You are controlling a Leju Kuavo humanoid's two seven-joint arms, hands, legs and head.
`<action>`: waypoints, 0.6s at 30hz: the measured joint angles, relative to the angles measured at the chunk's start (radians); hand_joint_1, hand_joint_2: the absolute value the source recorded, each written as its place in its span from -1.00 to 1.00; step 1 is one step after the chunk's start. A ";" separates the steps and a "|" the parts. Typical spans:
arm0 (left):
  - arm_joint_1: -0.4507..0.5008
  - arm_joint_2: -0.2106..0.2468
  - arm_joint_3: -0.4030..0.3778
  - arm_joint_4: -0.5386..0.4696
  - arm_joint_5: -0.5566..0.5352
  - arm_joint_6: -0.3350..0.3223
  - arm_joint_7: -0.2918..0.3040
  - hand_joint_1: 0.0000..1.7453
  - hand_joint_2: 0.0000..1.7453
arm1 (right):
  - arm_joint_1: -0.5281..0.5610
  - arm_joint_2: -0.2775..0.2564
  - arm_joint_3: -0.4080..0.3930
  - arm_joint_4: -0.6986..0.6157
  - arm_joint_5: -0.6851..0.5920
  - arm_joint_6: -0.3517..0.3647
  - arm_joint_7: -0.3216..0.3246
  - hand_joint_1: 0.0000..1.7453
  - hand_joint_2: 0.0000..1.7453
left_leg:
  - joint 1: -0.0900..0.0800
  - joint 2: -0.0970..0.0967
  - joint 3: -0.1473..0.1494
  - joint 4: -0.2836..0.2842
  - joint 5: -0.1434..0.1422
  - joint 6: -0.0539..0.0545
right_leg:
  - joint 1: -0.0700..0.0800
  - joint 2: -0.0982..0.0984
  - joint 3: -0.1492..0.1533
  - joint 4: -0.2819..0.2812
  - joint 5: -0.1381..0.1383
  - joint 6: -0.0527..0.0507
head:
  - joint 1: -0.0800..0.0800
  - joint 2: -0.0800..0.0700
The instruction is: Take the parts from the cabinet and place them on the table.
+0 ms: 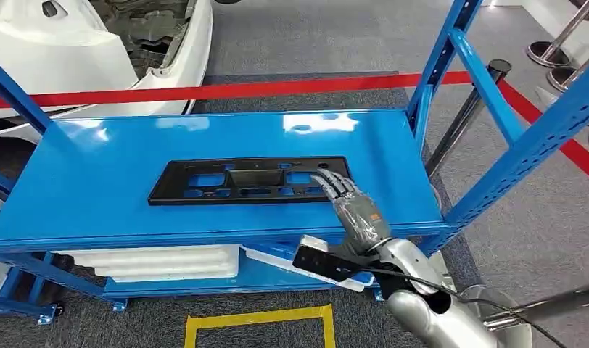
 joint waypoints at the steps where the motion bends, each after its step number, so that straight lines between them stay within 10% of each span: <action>1: 0.000 0.000 0.000 0.000 -0.001 -0.004 0.002 -1.00 -1.00 | -0.006 -0.007 0.000 0.000 0.006 0.012 0.003 -1.00 1.00 | 0.000 0.000 0.000 -0.001 0.000 0.000 | 0.000 0.000 0.000 0.000 0.000 0.000 | 0.000 0.000; 18: -0.033 0.000 -0.019 0.000 -0.045 -0.029 0.051 -1.00 -1.00 | -0.123 -0.069 0.033 0.030 -0.003 0.088 -0.021 -1.00 1.00 | 0.000 0.000 0.003 -0.009 0.000 0.000 | 0.000 0.000 0.002 -0.005 -0.001 0.001 | 0.000 0.000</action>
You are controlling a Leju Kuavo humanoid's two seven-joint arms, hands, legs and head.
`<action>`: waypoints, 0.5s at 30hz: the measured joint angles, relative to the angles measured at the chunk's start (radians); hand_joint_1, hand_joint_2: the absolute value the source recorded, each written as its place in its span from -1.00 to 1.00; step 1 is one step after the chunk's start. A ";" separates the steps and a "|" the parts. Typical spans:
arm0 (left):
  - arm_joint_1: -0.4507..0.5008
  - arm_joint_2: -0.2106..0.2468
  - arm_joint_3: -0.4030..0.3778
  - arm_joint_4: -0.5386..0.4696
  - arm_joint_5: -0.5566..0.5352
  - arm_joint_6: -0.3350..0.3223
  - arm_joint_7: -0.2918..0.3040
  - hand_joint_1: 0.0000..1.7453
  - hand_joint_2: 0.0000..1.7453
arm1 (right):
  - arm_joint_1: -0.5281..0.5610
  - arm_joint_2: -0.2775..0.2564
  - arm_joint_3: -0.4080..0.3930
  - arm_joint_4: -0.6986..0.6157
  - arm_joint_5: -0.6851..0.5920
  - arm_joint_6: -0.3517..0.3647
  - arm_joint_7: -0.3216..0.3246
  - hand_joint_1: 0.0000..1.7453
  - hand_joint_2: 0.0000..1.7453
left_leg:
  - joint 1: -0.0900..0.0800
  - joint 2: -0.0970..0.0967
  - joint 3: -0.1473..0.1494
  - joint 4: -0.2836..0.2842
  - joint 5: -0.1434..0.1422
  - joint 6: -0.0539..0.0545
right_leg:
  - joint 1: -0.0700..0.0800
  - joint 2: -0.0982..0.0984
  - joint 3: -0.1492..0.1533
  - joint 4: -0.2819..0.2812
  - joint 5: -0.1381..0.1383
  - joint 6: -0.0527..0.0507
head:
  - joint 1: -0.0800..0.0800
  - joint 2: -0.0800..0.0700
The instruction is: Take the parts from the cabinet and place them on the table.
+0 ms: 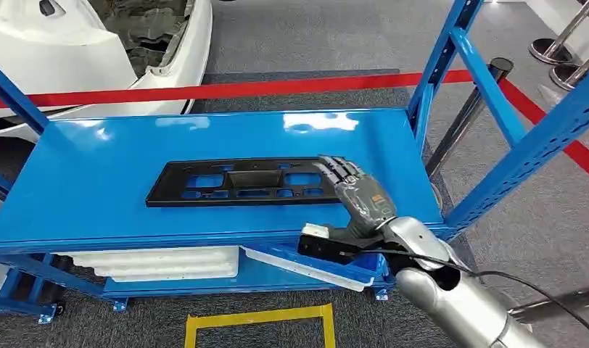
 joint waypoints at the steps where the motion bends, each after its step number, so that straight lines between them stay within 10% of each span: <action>1: -0.002 0.000 -0.002 0.000 -0.002 -0.001 0.002 -1.00 -1.00 | -0.007 0.000 0.007 0.009 -0.009 0.008 -0.010 -1.00 1.00 | 0.000 0.000 0.000 0.000 0.000 0.000 | 0.000 0.000 0.000 0.000 0.000 0.000 | 0.000 0.000; 15: -0.011 0.000 -0.007 -0.001 -0.011 -0.007 0.018 -1.00 -1.00 | -0.086 0.031 0.123 0.138 -0.063 0.039 -0.055 -1.00 1.00 | 0.000 0.000 0.002 0.000 0.001 -0.001 | 0.000 0.000 0.002 0.000 0.000 0.000 | 0.000 0.000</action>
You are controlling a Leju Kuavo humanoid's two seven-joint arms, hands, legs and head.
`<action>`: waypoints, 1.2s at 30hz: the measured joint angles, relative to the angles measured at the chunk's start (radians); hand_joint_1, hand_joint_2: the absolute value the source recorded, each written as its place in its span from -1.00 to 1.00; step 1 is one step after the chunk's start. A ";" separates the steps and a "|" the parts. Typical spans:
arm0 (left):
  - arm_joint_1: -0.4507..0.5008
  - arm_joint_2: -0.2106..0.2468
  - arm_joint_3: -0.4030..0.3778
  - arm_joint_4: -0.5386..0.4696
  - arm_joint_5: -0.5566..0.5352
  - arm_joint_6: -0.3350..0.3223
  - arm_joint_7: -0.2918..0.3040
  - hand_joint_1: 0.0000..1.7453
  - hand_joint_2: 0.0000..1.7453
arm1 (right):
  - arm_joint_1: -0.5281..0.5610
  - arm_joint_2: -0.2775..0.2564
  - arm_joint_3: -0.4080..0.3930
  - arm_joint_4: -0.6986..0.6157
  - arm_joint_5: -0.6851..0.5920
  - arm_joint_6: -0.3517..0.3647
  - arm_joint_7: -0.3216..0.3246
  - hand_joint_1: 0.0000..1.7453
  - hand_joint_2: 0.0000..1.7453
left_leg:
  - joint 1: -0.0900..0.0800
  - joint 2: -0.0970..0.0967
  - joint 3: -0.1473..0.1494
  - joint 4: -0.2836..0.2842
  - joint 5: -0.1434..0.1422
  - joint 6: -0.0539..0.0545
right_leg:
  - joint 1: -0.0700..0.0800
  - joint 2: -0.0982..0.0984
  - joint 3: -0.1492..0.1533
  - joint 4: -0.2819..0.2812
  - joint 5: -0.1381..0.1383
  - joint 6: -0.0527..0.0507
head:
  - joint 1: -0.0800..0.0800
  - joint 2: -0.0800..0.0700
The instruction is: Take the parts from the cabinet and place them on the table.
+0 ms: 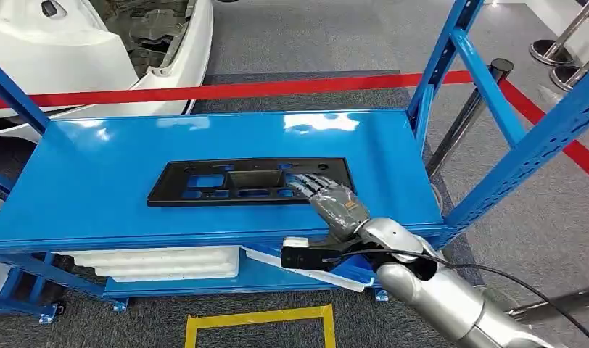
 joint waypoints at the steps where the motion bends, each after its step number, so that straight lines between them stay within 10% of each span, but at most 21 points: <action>1: 0.000 0.000 0.000 0.000 0.000 0.000 0.001 -1.00 -1.00 | -0.005 0.002 0.008 0.009 -0.001 0.001 0.001 -1.00 1.00 | 0.000 0.000 0.000 0.000 0.000 0.000 | 0.000 0.000 0.000 0.000 0.000 0.000 | 0.000 0.000; 36: 0.002 0.000 0.000 -0.001 0.004 0.006 0.012 -1.00 -1.00 | -0.129 0.009 0.118 0.268 0.141 -0.087 0.121 -1.00 1.00 | 0.000 0.000 0.005 0.000 0.001 -0.001 | 0.000 0.000 0.005 0.000 0.000 0.000 | 0.000 0.000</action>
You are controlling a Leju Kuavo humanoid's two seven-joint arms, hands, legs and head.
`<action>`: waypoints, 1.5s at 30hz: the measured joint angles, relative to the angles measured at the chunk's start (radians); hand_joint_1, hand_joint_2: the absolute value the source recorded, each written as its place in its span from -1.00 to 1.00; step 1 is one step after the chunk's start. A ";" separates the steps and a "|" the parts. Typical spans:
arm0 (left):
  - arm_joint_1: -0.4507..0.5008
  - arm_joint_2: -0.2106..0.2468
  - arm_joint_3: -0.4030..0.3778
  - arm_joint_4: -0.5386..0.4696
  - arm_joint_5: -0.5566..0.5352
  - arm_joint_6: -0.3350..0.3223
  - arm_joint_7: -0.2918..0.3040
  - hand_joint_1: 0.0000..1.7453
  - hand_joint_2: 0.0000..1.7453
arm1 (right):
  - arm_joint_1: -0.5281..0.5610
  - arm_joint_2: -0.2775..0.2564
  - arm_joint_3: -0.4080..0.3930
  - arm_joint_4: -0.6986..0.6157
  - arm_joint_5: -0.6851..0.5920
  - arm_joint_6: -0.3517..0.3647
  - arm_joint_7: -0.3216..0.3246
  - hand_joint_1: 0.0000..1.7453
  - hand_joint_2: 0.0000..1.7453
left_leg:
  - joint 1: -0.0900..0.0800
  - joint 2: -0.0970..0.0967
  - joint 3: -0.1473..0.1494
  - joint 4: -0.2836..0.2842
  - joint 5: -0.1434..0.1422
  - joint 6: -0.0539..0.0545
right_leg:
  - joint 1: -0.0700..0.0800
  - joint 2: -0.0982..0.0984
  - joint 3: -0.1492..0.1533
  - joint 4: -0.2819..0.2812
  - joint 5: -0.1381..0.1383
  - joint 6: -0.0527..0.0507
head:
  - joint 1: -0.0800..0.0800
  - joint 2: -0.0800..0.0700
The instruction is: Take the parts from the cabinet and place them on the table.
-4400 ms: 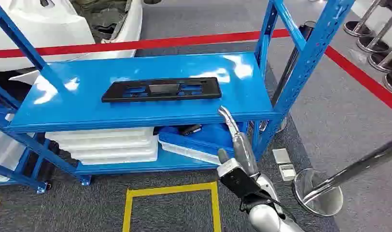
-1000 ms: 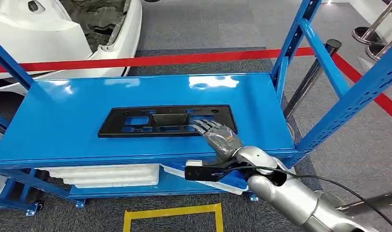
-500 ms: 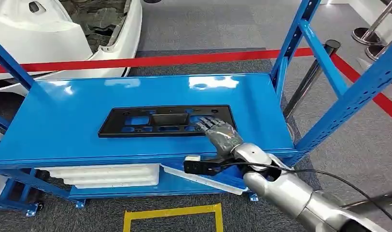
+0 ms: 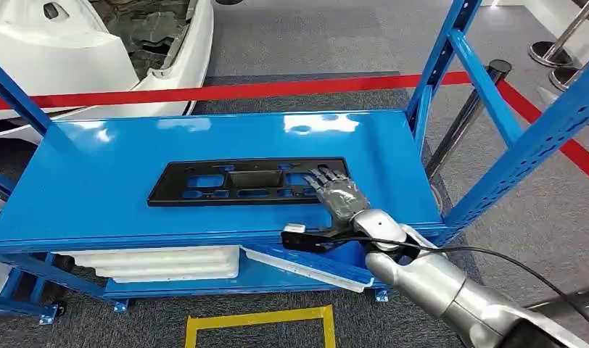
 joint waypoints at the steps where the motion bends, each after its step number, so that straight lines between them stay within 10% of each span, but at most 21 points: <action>1: 0.001 0.000 0.000 0.000 0.003 0.002 0.003 -1.00 -1.00 | -0.003 -0.001 0.000 0.007 0.006 -0.011 0.001 -1.00 1.00 | 0.000 0.000 0.000 0.000 0.000 0.000 | 0.000 0.000 0.000 0.000 0.000 0.000 | 0.000 0.000; 20: 0.009 0.000 0.000 -0.003 0.040 0.037 0.007 -1.00 -1.00 | -0.036 0.043 0.012 0.240 0.019 -0.291 -0.097 -1.00 1.00 | 0.000 0.000 0.003 0.000 0.000 0.000 | 0.000 -0.001 0.004 0.000 0.000 0.000 | 0.000 0.000; 45: 0.012 0.000 -0.007 -0.010 0.040 0.054 0.005 -1.00 -1.00 | -0.112 0.167 0.034 0.499 0.074 -0.437 -0.140 -1.00 1.00 | 0.000 0.000 0.006 0.000 0.001 0.000 | 0.000 -0.001 0.007 0.000 0.000 0.000 | 0.000 0.000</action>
